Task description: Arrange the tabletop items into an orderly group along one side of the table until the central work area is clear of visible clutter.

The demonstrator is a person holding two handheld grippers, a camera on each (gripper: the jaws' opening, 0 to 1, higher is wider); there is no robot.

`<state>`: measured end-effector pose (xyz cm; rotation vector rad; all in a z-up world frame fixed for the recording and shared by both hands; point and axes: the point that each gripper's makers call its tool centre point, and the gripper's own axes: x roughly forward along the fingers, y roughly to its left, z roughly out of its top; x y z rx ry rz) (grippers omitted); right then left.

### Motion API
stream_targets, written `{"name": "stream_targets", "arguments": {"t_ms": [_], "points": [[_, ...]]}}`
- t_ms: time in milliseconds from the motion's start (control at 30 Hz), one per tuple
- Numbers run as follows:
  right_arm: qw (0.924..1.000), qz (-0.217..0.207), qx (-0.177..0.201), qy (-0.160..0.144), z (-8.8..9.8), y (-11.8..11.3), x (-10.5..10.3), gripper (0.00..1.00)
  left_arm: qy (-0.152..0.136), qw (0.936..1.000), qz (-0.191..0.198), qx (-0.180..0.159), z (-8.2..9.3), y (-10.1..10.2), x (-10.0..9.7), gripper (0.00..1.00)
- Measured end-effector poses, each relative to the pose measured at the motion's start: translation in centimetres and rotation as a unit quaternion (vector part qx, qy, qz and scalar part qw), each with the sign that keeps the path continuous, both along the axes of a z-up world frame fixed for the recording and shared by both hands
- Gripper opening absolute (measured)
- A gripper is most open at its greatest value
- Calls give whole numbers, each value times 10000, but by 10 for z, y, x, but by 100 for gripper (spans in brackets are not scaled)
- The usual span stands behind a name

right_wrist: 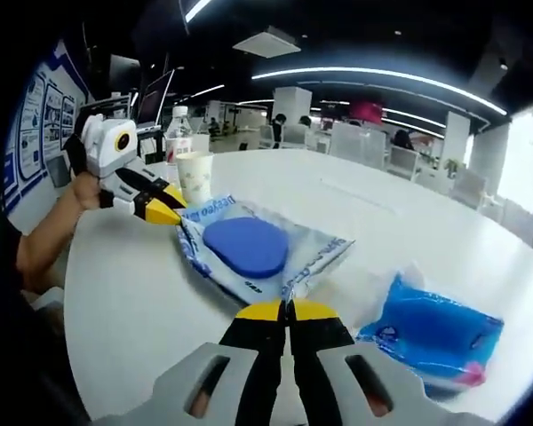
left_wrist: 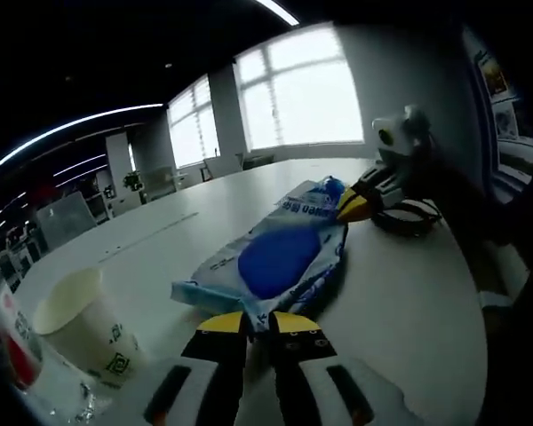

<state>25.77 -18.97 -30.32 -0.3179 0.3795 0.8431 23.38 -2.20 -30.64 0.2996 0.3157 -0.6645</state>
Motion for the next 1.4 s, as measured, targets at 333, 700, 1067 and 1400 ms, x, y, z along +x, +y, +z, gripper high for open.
{"name": "stream_targets", "arguments": {"t_ms": [333, 700, 1067, 1400], "points": [[9999, -20, -10, 125, -8, 1, 4, 1, -1, 10000, 79, 14, -1, 5, -3, 9], [9998, 46, -203, 40, -9, -1, 1, 6, 5, 9998, 170, 40, -5, 10, -11, 13], [9990, 212, -187, -357, 10, 1, -10, 19, -113, 9997, 212, 60, 0, 20, -24, 20], [9960, 285, -279, -795, 38, 5, -31, 49, -480, 9988, 40, 44, 36, 14, -52, 41]]}}
